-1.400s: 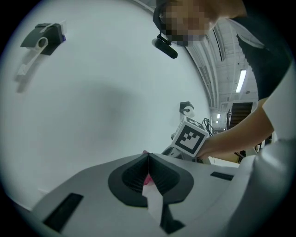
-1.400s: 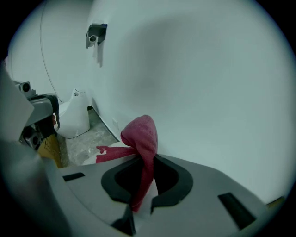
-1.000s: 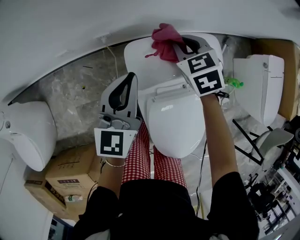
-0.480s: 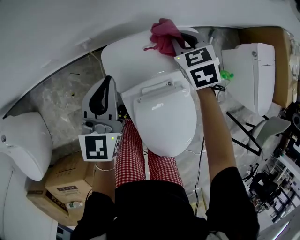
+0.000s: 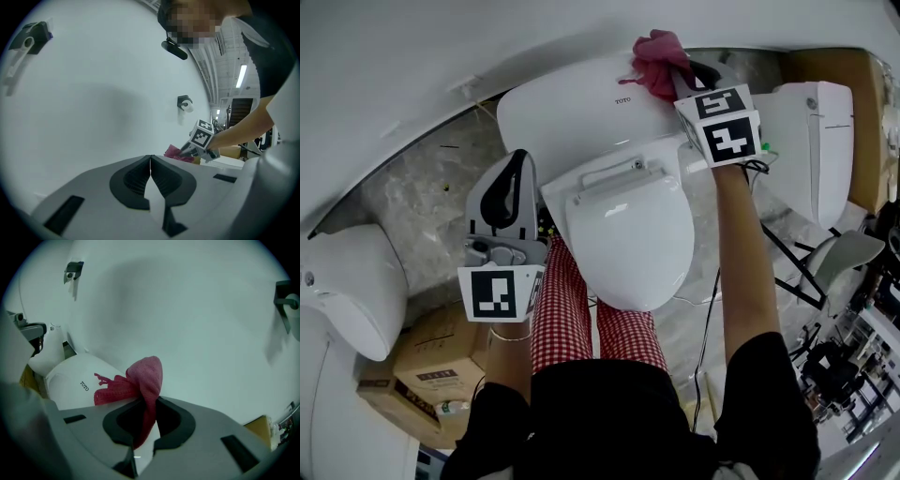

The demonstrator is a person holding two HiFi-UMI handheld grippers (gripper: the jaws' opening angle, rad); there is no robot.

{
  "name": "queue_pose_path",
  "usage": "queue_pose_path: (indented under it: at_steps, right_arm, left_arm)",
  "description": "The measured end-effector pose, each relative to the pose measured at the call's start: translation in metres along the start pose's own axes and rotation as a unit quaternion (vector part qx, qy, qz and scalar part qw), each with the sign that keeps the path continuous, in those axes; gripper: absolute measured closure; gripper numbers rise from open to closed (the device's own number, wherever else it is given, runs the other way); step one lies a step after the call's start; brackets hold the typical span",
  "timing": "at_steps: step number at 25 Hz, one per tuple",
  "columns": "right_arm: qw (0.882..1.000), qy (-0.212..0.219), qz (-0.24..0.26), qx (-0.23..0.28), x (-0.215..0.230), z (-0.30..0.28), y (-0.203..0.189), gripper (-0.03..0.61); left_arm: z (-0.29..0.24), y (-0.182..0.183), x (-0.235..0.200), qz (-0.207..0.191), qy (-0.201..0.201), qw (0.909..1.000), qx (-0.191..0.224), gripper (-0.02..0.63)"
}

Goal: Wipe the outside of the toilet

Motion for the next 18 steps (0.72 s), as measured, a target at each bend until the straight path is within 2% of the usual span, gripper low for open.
queue_pose_path:
  at_steps: [4, 8, 10, 13, 18]
  right_arm:
    - [1.0, -0.013, -0.016, -0.008, 0.017, -0.002, -0.008, 0.518]
    - [0.999, -0.029, -0.039, -0.012, 0.037, -0.003, -0.018, 0.518]
    - [0.998, -0.034, -0.046, -0.011, 0.043, -0.003, -0.022, 0.518]
    - [0.998, -0.045, -0.051, -0.011, 0.05, -0.006, -0.028, 0.518]
    - [0.996, -0.065, -0.059, -0.016, 0.062, -0.009, -0.038, 0.518]
  left_arm:
    - [-0.003, -0.003, 0.0, 0.02, -0.012, 0.9997, 0.001, 0.603]
    - [-0.007, -0.002, 0.005, -0.001, -0.025, 0.9997, -0.002, 0.603]
    - [-0.007, -0.003, 0.005, 0.015, -0.031, 0.9994, 0.0, 0.603]
    - [-0.009, -0.007, 0.001, 0.043, -0.027, 0.9987, 0.002, 0.603]
    - [-0.007, -0.009, -0.005, 0.034, -0.02, 0.9992, -0.004, 0.603]
Point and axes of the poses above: the fingertips, and each gripper's own axes: z backward along the fingers, x to its right, y out of its top, the point moved 7 cm from there along z, backward along the fingers, and after that the axes turned 15 degrees about -z, right-handed, at the moved point
